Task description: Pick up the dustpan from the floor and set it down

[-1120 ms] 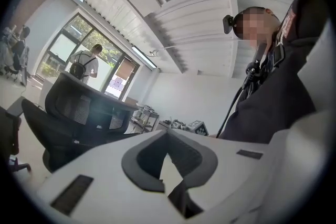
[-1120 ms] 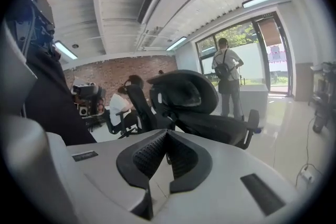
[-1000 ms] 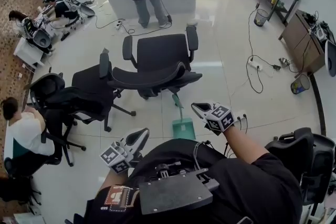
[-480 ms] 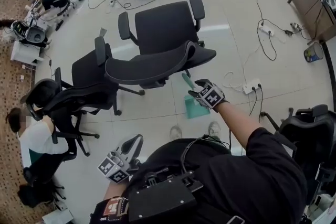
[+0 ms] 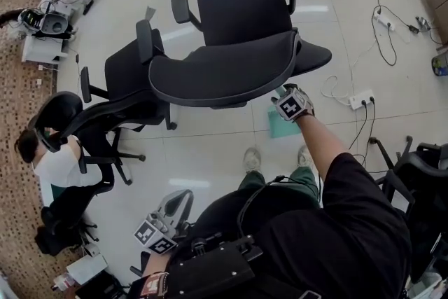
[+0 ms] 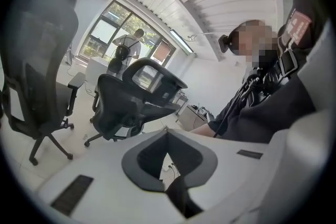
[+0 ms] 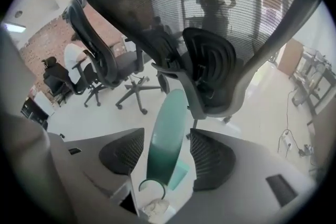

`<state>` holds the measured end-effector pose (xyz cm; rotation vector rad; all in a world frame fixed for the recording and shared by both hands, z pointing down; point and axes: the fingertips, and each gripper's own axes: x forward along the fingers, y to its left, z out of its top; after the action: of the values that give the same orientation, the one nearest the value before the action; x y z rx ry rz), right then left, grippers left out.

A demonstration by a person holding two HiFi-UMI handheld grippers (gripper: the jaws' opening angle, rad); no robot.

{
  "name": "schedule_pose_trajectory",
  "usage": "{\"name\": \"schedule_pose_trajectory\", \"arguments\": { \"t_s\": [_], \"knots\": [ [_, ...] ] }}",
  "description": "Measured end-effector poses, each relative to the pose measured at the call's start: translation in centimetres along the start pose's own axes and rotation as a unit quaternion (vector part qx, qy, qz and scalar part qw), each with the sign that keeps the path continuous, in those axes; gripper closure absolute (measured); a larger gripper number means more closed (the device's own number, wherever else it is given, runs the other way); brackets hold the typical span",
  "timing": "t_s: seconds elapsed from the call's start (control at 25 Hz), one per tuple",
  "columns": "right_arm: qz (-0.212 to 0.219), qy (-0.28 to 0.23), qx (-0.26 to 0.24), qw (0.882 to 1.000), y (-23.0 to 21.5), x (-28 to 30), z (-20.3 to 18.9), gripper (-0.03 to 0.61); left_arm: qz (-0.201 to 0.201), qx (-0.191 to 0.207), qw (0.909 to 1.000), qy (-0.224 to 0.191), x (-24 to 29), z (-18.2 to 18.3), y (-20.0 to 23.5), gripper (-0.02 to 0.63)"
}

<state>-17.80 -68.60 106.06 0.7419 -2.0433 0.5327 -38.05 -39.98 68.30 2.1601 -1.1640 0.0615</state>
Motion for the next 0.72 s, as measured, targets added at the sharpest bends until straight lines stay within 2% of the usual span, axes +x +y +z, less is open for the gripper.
{"name": "schedule_pose_trajectory", "arguments": {
  "t_s": [0.12, 0.16, 0.28, 0.32, 0.52, 0.72],
  "knots": [
    [-0.013, 0.021, 0.014, 1.0, -0.7, 1.5, -0.9, 0.35, 0.008, -0.003, 0.9999, 0.006, -0.4, 0.3, 1.1, 0.606],
    [-0.014, 0.017, 0.011, 1.0, -0.7, 1.8, -0.8, 0.392, 0.011, -0.004, 0.9999, 0.008, -0.5, 0.2, 1.2, 0.606],
    [-0.008, 0.001, 0.007, 1.0, -0.8, 2.4, -0.4, 0.447, 0.014, -0.004, 0.9998, 0.014, -0.1, -0.3, 1.2, 0.606],
    [-0.005, -0.003, 0.007, 1.0, -0.9, 2.4, -0.5, 0.496, 0.013, -0.003, 0.9998, 0.016, 0.2, -0.5, 1.0, 0.606],
    [-0.002, 0.003, -0.004, 1.0, -0.8, -0.3, -2.2, 0.506, -0.001, 0.005, 0.9999, 0.016, 1.3, -0.3, -0.8, 0.606],
    [0.008, -0.042, -0.032, 0.999, 1.2, -10.8, -1.6, 0.508, -0.035, 0.025, 0.9991, -0.002, 1.8, 2.4, -5.9, 0.606]
  ]
}}
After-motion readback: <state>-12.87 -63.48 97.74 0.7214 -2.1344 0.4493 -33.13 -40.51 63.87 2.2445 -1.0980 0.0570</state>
